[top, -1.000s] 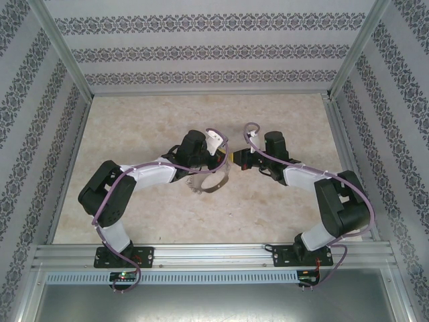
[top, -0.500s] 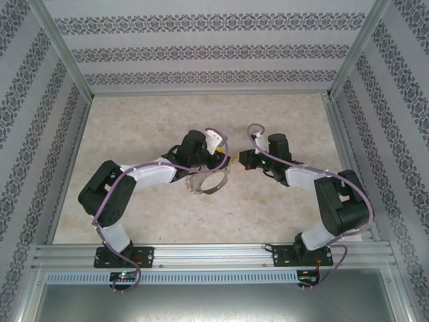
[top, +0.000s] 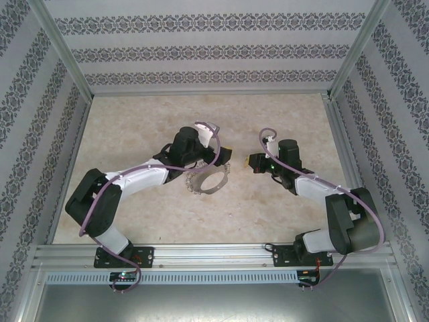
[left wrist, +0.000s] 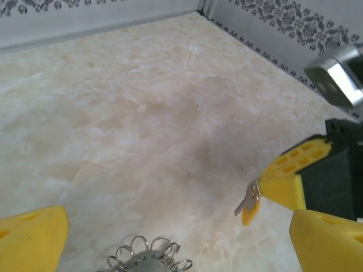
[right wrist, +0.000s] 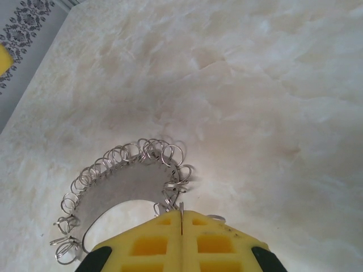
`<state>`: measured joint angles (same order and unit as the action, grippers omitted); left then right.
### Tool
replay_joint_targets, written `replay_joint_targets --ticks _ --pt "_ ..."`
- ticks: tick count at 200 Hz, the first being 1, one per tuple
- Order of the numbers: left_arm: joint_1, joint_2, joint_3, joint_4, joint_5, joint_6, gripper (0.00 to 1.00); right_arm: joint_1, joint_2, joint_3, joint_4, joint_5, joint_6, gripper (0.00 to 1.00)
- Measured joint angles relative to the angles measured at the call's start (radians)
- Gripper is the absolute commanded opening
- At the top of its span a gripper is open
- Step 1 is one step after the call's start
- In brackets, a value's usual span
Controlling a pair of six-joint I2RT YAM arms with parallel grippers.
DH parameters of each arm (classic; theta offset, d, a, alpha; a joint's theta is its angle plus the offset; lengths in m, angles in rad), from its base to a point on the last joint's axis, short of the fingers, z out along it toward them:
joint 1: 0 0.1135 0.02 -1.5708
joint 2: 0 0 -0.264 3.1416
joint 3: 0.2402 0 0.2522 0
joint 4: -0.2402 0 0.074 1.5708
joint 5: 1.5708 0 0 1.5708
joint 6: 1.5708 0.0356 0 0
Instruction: Put the keys on the keyring
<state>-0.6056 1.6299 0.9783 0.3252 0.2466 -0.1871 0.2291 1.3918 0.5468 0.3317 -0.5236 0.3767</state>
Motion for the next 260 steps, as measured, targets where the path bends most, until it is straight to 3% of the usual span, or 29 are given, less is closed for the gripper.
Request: replay_joint_targets --ticks 96,158,188,211,230,260 --pt "0.065 0.132 0.043 -0.024 0.006 -0.1 1.0 0.187 0.111 0.0 -0.021 0.035 0.018 0.0" --pt "0.077 0.187 0.06 -0.025 0.009 -0.163 1.0 0.214 0.23 0.071 -0.052 0.08 0.02 0.0" --pt "0.085 0.191 0.029 0.014 0.089 -0.157 0.98 0.214 0.23 0.077 -0.067 0.101 0.019 0.0" --pt "0.103 0.191 0.004 0.023 0.196 -0.105 0.84 0.206 0.216 0.072 -0.079 0.118 0.017 0.0" --pt "0.114 0.191 0.002 0.006 0.303 -0.05 0.65 0.187 0.175 0.051 -0.087 0.124 0.017 0.0" --pt "0.117 0.216 0.04 -0.068 0.462 0.035 0.51 0.144 0.106 0.012 -0.097 0.127 0.017 0.0"
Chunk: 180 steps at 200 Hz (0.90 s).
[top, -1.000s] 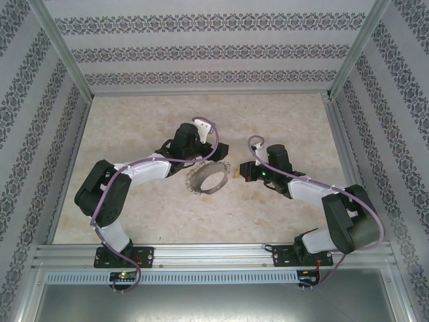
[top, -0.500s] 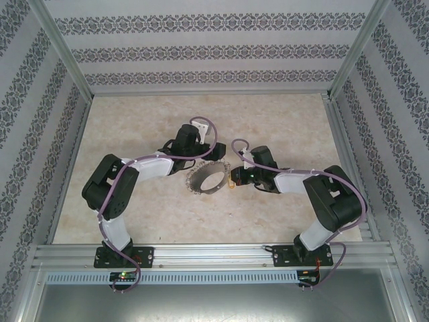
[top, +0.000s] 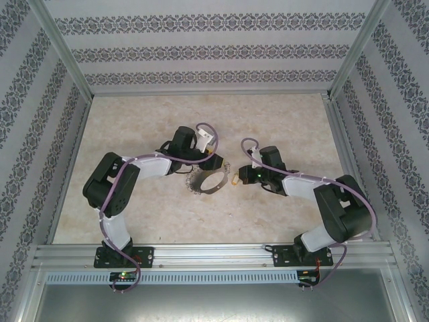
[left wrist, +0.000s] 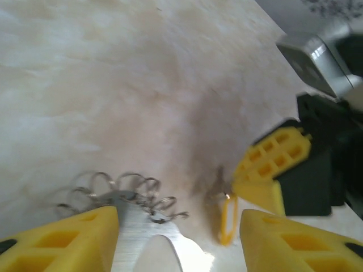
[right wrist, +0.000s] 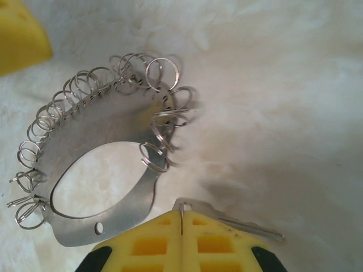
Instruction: Put the keys on the keyring
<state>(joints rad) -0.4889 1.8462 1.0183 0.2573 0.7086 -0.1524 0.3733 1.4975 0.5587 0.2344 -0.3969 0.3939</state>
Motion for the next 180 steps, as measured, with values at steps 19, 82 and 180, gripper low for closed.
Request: replay_joint_targets --ticks 19,82,180 --pt "0.0 0.028 0.023 -0.043 0.063 0.038 0.42 -0.019 -0.024 -0.014 -0.002 -0.001 0.0 0.0" --pt "0.0 0.106 0.034 -0.097 0.115 0.089 0.45 -0.044 -0.062 -0.026 -0.004 -0.012 0.0 0.0" --pt "0.0 0.175 0.08 -0.092 0.119 0.098 0.47 -0.051 -0.106 -0.057 -0.004 -0.011 0.0 0.0"
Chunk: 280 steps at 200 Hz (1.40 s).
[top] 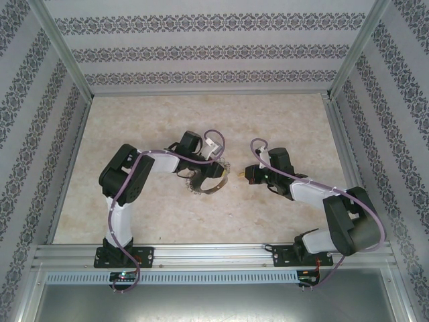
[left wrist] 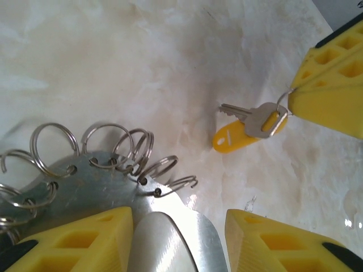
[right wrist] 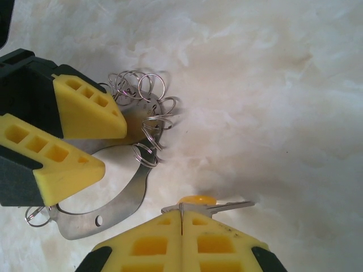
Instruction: Put the keys on the keyring
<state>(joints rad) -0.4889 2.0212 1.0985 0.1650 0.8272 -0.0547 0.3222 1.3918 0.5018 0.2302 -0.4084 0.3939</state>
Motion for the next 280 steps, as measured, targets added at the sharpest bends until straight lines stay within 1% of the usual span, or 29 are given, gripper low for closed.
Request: replay_joint_targets --ticks 57,108,147,190,230,280 --pt "0.0 0.038 0.042 0.013 0.018 -0.002 0.47 0.0 0.0 -0.001 -0.002 0.0 0.0 0.0" --pt "-0.004 0.044 0.044 0.035 0.033 -0.012 0.47 0.0 0.0 -0.001 -0.002 0.0 0.0 0.0" --pt "-0.016 -0.015 -0.016 0.052 0.016 -0.025 0.49 0.0 0.0 -0.001 -0.002 0.0 0.0 0.0" --pt "-0.022 -0.034 -0.012 0.051 0.014 -0.024 0.49 -0.006 0.0 -0.001 -0.002 0.0 0.0 0.0" --pt "-0.027 -0.007 0.01 0.052 0.014 -0.025 0.49 -0.006 0.0 -0.001 -0.002 0.0 0.0 0.0" --pt "-0.034 0.06 0.079 0.05 0.014 -0.024 0.49 -0.006 0.001 -0.001 -0.002 0.0 0.0 0.0"
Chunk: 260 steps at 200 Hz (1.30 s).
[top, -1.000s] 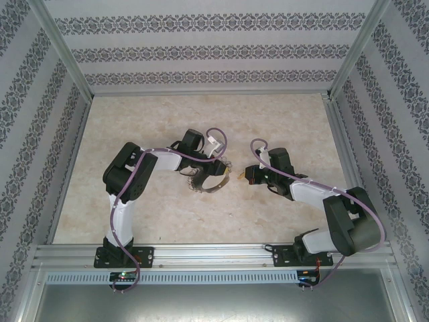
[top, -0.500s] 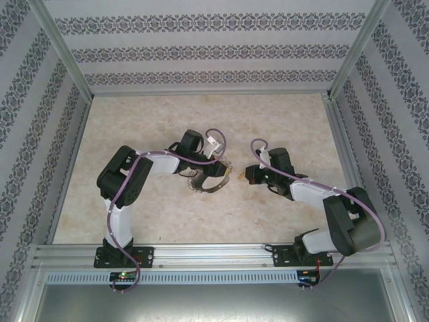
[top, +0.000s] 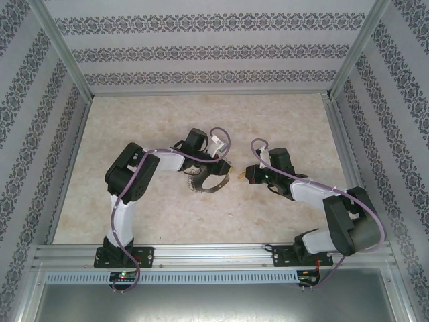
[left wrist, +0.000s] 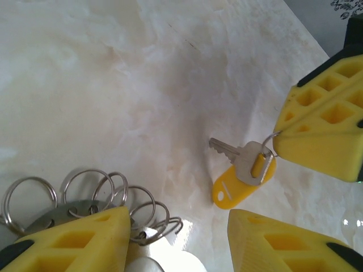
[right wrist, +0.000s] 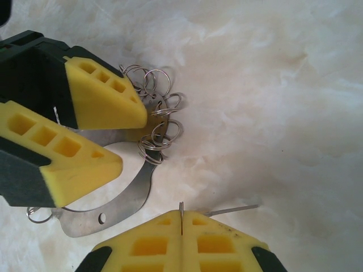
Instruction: Put the keys on the keyring
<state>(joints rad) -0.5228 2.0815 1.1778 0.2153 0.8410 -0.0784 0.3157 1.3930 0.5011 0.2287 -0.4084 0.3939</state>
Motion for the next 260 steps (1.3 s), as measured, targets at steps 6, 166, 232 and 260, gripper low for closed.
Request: replay_joint_targets --ticks 6,166,232,260 --pt "0.0 0.005 0.007 -0.003 0.0 0.0 0.49 0.0 0.0 0.0 0.0 0.0 0.0 0.0" --pt "0.0 0.0 -0.027 0.002 -0.008 0.076 0.5 -0.013 0.001 -0.002 0.008 0.0 0.0 0.0" --pt "-0.002 -0.039 -0.065 0.002 -0.09 0.135 0.6 -0.013 0.001 -0.002 0.008 0.0 0.0 0.0" --pt "-0.008 -0.046 -0.071 0.001 -0.138 0.174 0.63 -0.013 0.002 -0.002 0.008 0.0 0.0 0.0"
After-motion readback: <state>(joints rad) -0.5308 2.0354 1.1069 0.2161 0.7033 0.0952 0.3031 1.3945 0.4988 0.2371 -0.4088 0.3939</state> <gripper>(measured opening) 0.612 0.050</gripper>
